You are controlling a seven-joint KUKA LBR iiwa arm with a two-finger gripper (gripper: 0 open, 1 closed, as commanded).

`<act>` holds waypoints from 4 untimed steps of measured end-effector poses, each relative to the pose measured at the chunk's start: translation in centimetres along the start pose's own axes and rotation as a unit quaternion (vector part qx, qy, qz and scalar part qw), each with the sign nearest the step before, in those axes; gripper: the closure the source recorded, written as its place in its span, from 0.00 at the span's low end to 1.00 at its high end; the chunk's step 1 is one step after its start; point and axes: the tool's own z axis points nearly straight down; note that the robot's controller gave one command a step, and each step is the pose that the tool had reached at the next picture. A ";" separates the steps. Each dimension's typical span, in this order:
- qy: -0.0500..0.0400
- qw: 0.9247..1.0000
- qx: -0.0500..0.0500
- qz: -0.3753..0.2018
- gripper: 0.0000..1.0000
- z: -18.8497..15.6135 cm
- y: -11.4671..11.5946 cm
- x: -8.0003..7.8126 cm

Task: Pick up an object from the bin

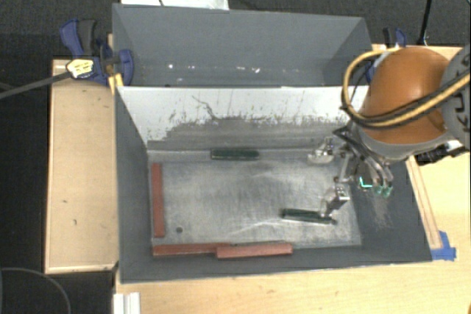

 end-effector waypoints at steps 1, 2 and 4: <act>-0.004 1.000 0.000 0.000 0.00 -0.4 0.0 -0.2; -0.007 1.000 0.000 -0.019 1.00 10.6 -1.0 1.0; -0.008 1.000 0.001 -0.021 1.00 11.3 -1.0 1.2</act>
Offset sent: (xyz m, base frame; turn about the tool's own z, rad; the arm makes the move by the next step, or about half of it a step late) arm -0.0162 -0.0095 -0.1163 -0.0417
